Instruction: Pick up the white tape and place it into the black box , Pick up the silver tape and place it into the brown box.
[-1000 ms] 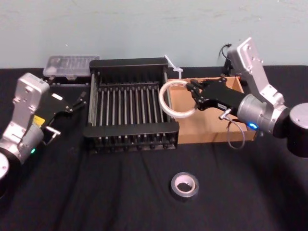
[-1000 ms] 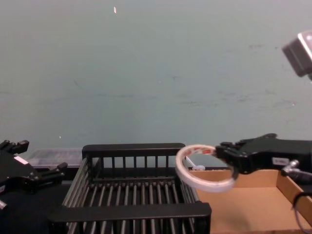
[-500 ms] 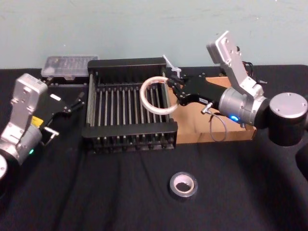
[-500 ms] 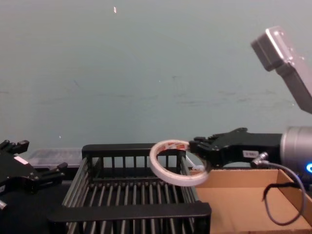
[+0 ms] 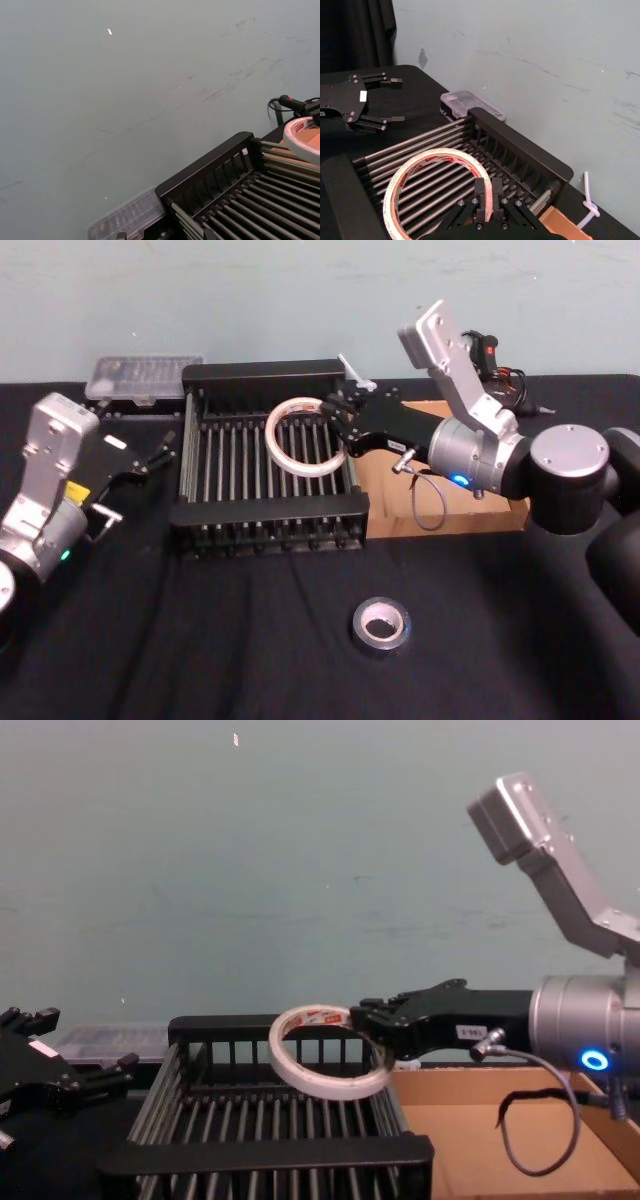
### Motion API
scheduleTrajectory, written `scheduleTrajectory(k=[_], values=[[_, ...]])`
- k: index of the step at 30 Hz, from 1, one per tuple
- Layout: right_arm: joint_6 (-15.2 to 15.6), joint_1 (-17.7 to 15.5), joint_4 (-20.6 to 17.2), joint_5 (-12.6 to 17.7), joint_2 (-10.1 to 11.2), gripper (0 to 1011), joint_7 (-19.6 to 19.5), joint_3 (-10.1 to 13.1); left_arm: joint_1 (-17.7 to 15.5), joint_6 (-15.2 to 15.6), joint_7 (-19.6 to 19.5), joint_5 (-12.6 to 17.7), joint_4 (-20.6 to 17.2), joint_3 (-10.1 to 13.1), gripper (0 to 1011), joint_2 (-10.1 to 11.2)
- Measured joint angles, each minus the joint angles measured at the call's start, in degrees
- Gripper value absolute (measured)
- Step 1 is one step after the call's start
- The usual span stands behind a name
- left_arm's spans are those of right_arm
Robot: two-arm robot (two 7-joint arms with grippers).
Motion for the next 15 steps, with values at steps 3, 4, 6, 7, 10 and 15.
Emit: scheduleTrajectory(k=[3, 4, 6, 7, 10, 15], values=[[-0.1, 0.2, 0.2, -0.1, -0.1, 91, -0.1, -0.1, 0.0, 0.0, 0.0, 0.0, 0.0, 0.0, 1001, 0.0], [-0.1, 0.2, 0.2, -0.1, -0.1, 91, -0.1, -0.1, 0.0, 0.0, 0.0, 0.0, 0.0, 0.0, 1001, 0.0], [-0.1, 0.1, 0.1, -0.1, -0.1, 91, -0.1, -0.1, 0.0, 0.0, 0.0, 0.0, 0.0, 0.0, 1001, 0.0], [-0.1, 0.1, 0.1, -0.1, -0.1, 91, -0.1, -0.1, 0.0, 0.0, 0.0, 0.0, 0.0, 0.0, 1001, 0.0], [-0.1, 0.0, 0.0, -0.1, 0.0, 91, -0.1, 0.0, 0.0, 0.0, 0.0, 0.0, 0.0, 0.0, 1001, 0.0], [0.0, 0.0, 0.0, -0.1, 0.0, 91, -0.1, 0.1, 0.0, 0.0, 0.0, 0.0, 0.0, 0.0, 1001, 0.0]])
